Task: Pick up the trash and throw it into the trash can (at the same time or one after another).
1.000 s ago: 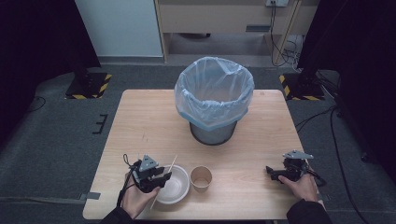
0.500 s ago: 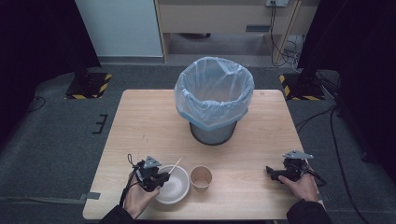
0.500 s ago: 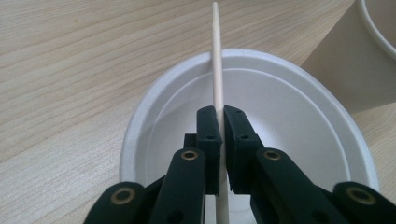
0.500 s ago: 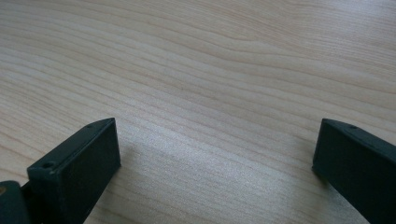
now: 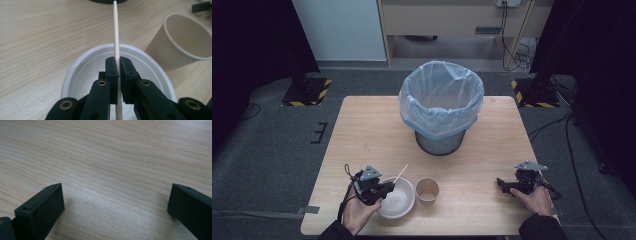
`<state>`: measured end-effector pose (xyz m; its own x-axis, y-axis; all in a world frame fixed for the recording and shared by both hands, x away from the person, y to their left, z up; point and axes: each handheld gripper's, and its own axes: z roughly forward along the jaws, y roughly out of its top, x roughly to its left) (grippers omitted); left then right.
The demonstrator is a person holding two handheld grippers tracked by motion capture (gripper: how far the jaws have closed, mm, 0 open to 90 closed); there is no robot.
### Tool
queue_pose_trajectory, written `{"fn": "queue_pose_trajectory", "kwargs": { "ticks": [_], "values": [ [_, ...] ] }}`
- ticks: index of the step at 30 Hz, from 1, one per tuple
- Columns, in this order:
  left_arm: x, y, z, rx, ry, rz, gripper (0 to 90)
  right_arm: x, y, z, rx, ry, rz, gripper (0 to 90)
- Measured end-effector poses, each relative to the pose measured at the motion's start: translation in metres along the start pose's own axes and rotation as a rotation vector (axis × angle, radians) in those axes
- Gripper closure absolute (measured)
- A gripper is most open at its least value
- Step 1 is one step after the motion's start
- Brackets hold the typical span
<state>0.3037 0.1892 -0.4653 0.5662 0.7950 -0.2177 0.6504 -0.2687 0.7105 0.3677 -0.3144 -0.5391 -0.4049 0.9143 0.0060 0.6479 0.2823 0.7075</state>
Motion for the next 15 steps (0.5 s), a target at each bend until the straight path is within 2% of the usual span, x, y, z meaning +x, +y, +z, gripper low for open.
{"fn": "queue_pose_trajectory", "kwargs": {
  "ticks": [11,15],
  "values": [
    [0.001,0.011,-0.02,-0.125,-0.005,0.0,85.6,0.0,0.0,0.0,0.0,0.0,0.0,0.9],
    [0.003,0.018,-0.031,-0.188,0.003,0.003,85.6,0.0,0.0,0.0,0.0,0.0,0.0,0.9]
  ]
}}
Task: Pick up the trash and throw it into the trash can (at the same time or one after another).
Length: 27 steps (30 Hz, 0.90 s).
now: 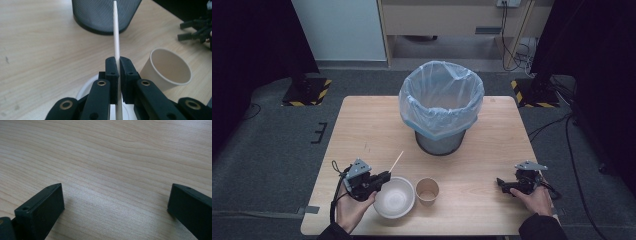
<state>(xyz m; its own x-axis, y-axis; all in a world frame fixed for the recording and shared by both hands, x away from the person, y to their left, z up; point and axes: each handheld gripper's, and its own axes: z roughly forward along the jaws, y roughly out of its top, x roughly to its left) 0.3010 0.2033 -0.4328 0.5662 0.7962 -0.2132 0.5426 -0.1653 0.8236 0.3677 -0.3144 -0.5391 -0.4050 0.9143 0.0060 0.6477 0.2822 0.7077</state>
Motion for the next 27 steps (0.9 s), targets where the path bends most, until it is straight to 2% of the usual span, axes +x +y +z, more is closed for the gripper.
{"fn": "queue_pose_trajectory", "kwargs": {
  "ticks": [8,9,10,12,14,17,27],
  "values": [
    [0.002,0.012,-0.012,-0.074,0.006,0.007,85.6,0.0,0.0,0.0,0.0,0.0,0.0,0.9],
    [0.002,0.017,-0.015,-0.099,0.009,0.011,85.5,0.0,0.0,0.0,-0.001,0.0,-0.001,0.9],
    [0.002,0.017,-0.015,-0.099,0.009,0.011,85.6,0.0,0.0,0.0,-0.001,0.0,-0.001,0.9],
    [0.002,0.025,-0.02,-0.135,0.01,0.017,85.5,0.0,0.0,0.0,-0.001,0.0,0.0,0.9],
    [0.002,0.028,-0.022,-0.142,0.008,0.018,85.5,0.0,0.0,0.0,0.0,0.0,-0.001,0.9],
    [0.0,0.039,-0.027,-0.183,0.01,0.03,85.6,0.0,0.0,0.0,0.0,0.0,0.0,0.9],
    [-0.003,0.064,-0.038,-0.257,0.009,0.052,85.6,0.0,0.0,0.0,0.0,0.0,0.0,0.9]
  ]
}}
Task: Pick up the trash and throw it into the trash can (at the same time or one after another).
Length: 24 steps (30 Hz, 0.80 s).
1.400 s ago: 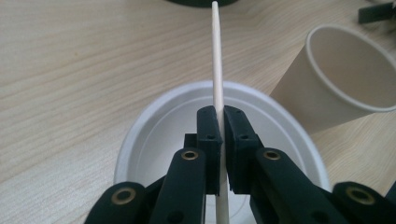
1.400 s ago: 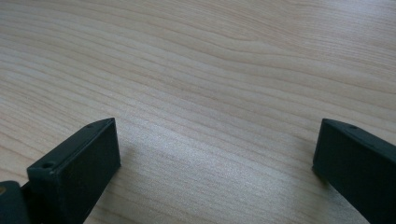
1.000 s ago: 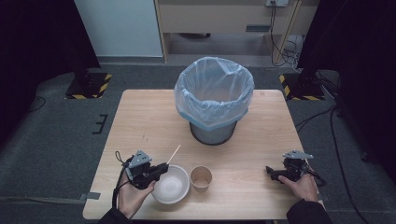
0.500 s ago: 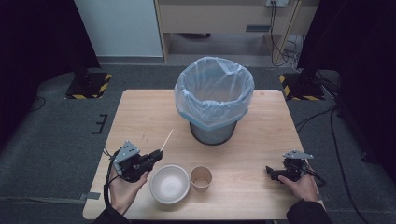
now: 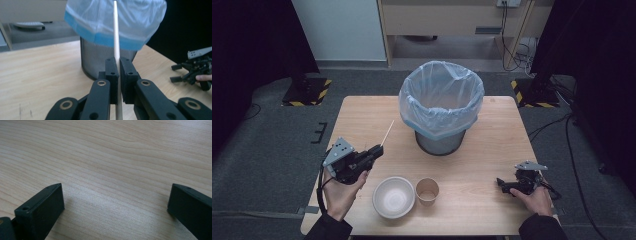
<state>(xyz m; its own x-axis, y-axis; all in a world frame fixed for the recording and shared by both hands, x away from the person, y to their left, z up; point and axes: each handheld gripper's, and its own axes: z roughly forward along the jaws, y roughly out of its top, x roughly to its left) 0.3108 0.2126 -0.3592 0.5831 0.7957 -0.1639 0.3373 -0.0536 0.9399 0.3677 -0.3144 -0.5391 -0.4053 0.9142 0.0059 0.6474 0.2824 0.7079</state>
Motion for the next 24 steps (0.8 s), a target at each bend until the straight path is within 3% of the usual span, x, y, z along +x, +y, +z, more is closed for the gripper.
{"fn": "queue_pose_trajectory", "kwargs": {
  "ticks": [24],
  "values": [
    [-0.01,0.051,0.01,-0.101,-0.004,0.06,85.5,0.0,0.0,0.0,0.0,0.0,0.0,0.9]
  ]
}}
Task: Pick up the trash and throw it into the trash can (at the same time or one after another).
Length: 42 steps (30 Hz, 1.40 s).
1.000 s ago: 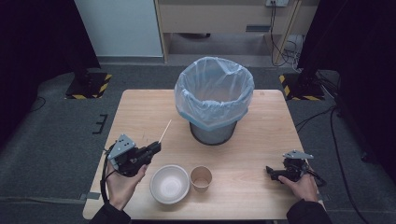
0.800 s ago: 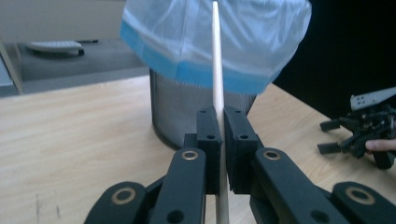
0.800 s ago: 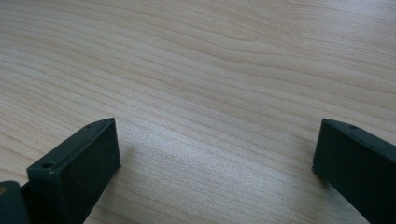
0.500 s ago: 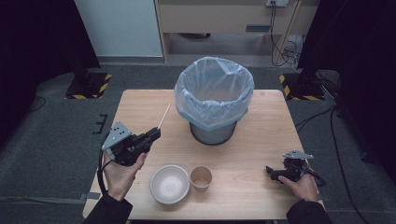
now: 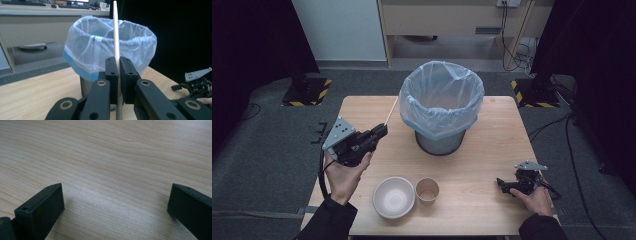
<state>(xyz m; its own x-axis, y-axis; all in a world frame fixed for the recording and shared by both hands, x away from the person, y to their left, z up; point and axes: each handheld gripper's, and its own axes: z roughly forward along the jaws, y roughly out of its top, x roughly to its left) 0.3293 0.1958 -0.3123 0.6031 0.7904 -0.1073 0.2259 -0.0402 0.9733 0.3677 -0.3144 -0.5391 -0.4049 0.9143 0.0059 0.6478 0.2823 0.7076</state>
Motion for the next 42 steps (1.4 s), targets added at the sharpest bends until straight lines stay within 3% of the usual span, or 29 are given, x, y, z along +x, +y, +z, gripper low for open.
{"fn": "queue_pose_trajectory", "kwargs": {
  "ticks": [26,42],
  "values": [
    [-0.009,0.046,0.027,-0.08,-0.01,0.07,85.5,0.0,0.0,0.0,0.0,0.0,-0.001,0.9],
    [-0.01,0.072,0.058,-0.104,-0.009,0.097,85.5,0.0,0.0,0.0,0.0,0.0,0.0,0.9]
  ]
}}
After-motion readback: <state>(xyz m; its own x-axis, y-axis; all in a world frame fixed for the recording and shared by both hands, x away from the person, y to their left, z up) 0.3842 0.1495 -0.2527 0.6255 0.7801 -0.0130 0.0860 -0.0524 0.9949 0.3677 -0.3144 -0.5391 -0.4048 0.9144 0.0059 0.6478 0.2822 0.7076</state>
